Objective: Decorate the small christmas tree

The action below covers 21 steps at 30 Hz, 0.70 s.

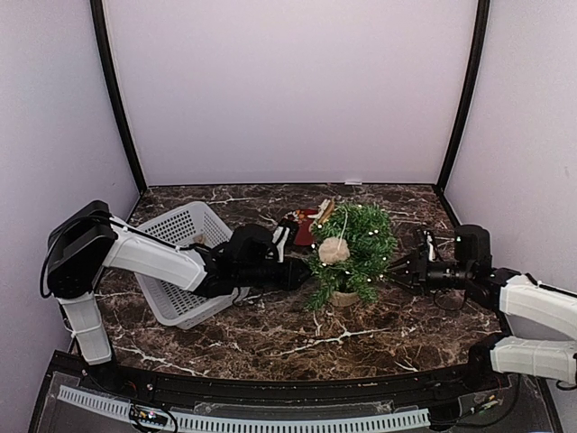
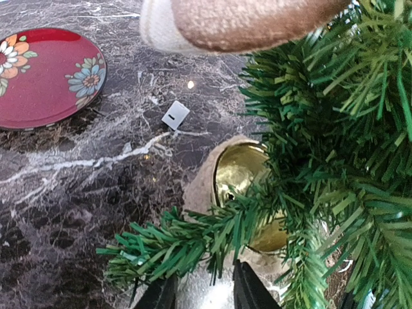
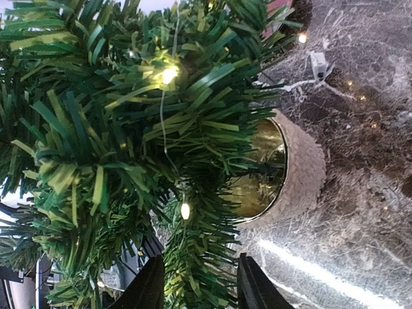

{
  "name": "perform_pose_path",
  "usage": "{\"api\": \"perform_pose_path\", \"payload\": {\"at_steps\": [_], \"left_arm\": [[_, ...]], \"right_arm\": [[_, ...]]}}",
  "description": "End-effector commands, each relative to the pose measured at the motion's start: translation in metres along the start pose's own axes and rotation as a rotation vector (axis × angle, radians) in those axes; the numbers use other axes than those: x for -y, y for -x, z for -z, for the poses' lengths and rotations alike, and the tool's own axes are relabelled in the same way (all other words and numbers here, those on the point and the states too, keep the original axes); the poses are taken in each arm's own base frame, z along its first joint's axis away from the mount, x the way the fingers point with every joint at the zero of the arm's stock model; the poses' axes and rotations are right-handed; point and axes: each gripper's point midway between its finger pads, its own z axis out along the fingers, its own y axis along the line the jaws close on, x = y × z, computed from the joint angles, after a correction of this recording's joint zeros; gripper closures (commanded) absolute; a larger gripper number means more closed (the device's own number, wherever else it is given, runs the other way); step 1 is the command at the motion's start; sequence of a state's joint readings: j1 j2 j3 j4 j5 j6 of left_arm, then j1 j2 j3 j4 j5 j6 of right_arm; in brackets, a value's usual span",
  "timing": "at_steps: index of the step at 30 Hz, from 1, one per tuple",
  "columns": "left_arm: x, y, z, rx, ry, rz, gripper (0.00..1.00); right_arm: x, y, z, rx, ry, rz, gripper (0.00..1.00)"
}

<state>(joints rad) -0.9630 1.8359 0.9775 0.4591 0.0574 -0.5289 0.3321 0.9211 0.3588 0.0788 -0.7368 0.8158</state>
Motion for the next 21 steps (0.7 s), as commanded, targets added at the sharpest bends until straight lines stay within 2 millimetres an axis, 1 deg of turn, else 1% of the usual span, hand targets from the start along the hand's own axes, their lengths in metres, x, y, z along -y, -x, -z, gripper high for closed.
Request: {"api": "perform_pose_path", "payload": {"at_steps": [1, 5, 13, 15, 18, 21], "left_arm": [[0.006, 0.018, -0.004, 0.025, -0.041, -0.027, 0.68], [0.007, 0.027, -0.008, 0.028, -0.047, -0.037, 0.68], [0.008, 0.041, -0.016, 0.021, -0.051, -0.067, 0.67], [0.007, 0.044, -0.015, 0.019, -0.047, -0.073, 0.67], [0.005, 0.044, -0.011, 0.006, -0.040, -0.068, 0.66], [0.003, 0.046, 0.000, 0.005, -0.020, -0.066, 0.62]], "right_arm": [[-0.010, -0.003, -0.006, 0.023, 0.034, -0.005, 0.62], [-0.014, -0.014, -0.016, 0.003, 0.051, -0.015, 0.61], [-0.030, -0.028, -0.034, -0.028, 0.085, -0.009, 0.61], [-0.034, -0.029, -0.034, -0.026, 0.091, -0.007, 0.61], [-0.037, -0.026, -0.030, -0.004, 0.085, 0.006, 0.61], [-0.035, -0.022, -0.023, 0.023, 0.042, 0.021, 0.59]]}}
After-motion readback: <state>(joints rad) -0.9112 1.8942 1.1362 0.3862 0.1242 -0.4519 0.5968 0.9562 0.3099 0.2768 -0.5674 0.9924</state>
